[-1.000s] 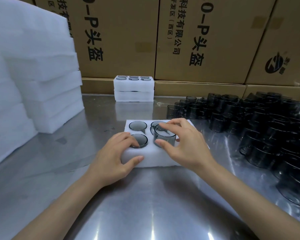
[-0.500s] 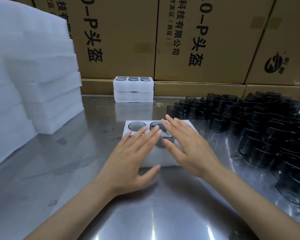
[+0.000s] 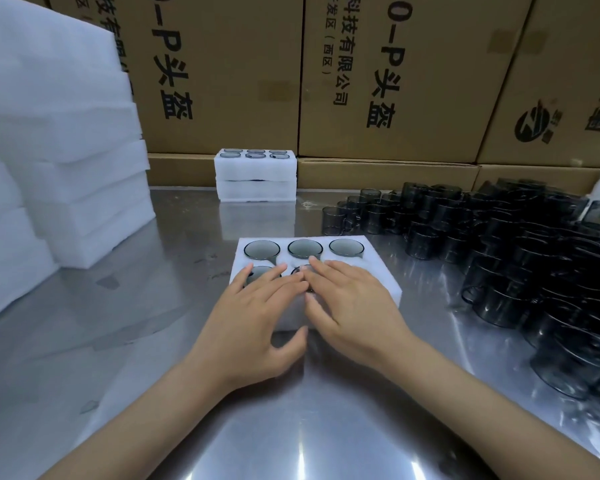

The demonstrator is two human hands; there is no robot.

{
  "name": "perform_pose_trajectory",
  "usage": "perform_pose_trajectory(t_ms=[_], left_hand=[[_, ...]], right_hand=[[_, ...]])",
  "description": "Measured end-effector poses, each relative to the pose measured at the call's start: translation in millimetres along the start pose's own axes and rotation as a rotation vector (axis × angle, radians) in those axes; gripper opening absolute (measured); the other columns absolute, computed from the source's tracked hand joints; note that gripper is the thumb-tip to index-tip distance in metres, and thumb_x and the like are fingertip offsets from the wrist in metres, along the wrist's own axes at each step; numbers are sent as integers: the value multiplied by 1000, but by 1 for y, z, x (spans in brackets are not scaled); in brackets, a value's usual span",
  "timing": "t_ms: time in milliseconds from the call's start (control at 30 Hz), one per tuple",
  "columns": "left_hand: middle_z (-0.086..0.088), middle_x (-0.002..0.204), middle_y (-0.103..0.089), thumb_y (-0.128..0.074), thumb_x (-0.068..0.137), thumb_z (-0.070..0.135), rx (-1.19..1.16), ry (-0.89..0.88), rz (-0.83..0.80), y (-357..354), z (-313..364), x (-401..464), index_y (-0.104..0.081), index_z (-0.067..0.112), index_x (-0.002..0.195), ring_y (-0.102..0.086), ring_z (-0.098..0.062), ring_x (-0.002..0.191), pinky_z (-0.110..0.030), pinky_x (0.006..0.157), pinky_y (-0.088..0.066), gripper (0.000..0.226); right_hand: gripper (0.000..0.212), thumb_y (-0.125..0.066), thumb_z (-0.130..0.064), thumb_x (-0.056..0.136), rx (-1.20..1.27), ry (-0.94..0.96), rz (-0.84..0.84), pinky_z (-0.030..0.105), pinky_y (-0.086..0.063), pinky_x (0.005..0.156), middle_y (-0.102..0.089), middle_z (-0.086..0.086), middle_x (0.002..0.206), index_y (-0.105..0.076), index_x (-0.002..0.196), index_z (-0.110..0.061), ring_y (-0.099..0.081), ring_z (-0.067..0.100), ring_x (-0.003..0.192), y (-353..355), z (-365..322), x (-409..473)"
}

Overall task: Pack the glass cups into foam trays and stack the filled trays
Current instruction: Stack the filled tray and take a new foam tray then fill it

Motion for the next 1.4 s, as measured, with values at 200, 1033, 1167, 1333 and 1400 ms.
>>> perform_pose_trajectory(t_ms=[200,1033,1167,1333,1400], left_hand=[[5,139,-51,-47,83,40,108,-70,-41,-3,-4,-8,-55,14,132,-47,-20,130,-38,112,-19,57],[13,126,-57,-50,82,27,-51,-72,27,-8,-12,-5,-61,25,122,-53,-11,115,-33,93,-41,41],[14,126,-55,-51,82,28,-49,-58,14,-8,-13,-5,-60,27,123,-52,-11,116,-33,92,-41,42],[13,126,-56,-51,81,28,-23,-58,2,-9,-13,-5,-59,27,123,-53,-13,114,-32,92,-40,43],[13,126,-56,-50,80,29,-16,-57,4,-9,-13,-5,-58,27,123,-52,-12,114,-30,93,-38,44]], right_hand=[[44,-33,-35,94,395,-11,194,19,-20,107,-53,-15,133,-56,130,-27,-35,3,131,10,13,1],[47,-48,-11,90,17,-774,447,35,-39,67,-24,15,146,-38,135,-12,-56,33,99,1,172,72],[49,-51,-15,90,-22,-921,347,36,-37,66,-29,18,137,-32,133,-5,-57,38,93,14,188,78],[42,-53,-17,93,-91,-941,289,38,-38,66,-37,20,132,-38,128,-1,-55,39,99,22,196,81],[34,-51,-17,94,-85,-921,250,37,-38,68,-38,19,130,-45,124,-2,-54,38,99,23,195,78]])
Point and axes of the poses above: each hand's wrist, its own x-axis towards the middle knuckle, its own y-axis out of the back of the hand, z = x × y, the point moved 2 cm from there along x, towards the middle knuckle
